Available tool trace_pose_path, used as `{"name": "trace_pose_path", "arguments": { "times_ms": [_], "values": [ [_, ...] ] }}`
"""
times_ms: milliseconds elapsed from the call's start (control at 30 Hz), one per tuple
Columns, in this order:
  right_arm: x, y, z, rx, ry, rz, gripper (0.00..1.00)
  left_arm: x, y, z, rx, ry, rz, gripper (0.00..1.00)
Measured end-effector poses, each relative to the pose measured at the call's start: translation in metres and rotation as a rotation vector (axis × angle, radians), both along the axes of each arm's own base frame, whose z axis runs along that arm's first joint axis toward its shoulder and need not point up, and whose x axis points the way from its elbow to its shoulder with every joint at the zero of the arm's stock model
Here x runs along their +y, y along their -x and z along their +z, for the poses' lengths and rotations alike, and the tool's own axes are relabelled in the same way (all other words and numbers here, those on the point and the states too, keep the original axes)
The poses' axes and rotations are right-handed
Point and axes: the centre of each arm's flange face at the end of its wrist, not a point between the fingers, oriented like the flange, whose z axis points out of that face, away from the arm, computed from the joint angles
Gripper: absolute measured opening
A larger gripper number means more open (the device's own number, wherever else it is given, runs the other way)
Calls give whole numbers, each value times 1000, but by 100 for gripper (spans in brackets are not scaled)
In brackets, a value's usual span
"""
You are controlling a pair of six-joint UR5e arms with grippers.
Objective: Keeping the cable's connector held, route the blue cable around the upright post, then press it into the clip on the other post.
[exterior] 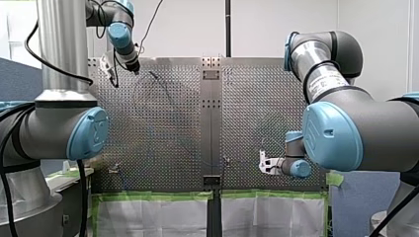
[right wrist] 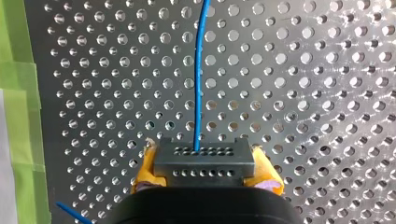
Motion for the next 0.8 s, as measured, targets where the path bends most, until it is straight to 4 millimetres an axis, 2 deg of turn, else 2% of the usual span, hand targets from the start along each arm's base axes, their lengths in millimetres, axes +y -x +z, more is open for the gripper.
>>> {"name": "trace_pose_path", "arguments": {
  "times_ms": [300,800],
  "values": [
    [1,-2,0,0,2,3,0,-7,31,27,-55,-46,-13,100],
    [3,-6,0,-1,1,9,0,-41,82,28,-171,-94,-173,100]
  ]
}}
